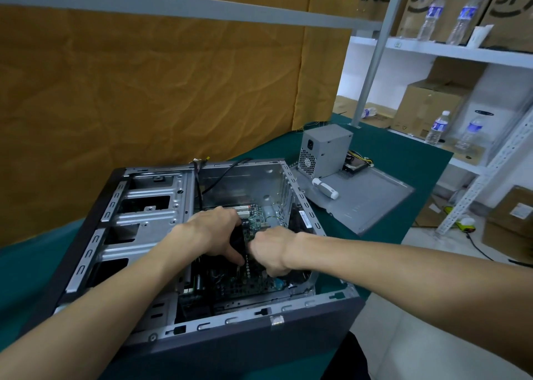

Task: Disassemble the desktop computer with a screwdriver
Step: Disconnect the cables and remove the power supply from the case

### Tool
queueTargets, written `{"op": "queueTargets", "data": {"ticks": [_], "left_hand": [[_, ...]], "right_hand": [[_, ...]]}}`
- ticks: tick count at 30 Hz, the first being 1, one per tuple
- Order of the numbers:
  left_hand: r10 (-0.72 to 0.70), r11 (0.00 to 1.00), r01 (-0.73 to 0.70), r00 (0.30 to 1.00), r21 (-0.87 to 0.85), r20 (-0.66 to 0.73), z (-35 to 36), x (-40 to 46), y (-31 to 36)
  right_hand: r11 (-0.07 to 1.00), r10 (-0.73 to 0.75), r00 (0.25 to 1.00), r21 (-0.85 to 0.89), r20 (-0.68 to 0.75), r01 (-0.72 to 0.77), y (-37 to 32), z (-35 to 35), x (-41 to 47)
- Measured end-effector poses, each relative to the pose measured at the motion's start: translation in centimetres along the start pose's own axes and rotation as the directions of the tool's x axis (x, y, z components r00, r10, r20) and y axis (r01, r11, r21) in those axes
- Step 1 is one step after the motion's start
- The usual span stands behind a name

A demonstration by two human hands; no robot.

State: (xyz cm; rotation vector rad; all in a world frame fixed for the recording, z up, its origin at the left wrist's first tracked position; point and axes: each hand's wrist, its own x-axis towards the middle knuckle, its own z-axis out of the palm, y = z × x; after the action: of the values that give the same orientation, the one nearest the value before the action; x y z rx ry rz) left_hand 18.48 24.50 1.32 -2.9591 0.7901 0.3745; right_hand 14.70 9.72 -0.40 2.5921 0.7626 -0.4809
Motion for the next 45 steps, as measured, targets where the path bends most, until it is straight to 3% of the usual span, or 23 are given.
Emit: {"op": "queueTargets", "data": {"ticks": [33, 45], "left_hand": [[0.011, 1.000, -0.011, 1.000, -0.019, -0.006, -0.1, -0.1, -0.1], [0.004, 1.000, -0.004, 1.000, -0.007, 0.010, -0.2, 0.0, 0.1]], "right_hand": [[0.990, 0.030, 1.000, 0.136, 0.001, -0.029, 0.3, 0.1, -0.7], [0.987, 0.029, 0.993, 0.152, 0.117, -0.047, 1.2, -0.8, 0.4]]}}
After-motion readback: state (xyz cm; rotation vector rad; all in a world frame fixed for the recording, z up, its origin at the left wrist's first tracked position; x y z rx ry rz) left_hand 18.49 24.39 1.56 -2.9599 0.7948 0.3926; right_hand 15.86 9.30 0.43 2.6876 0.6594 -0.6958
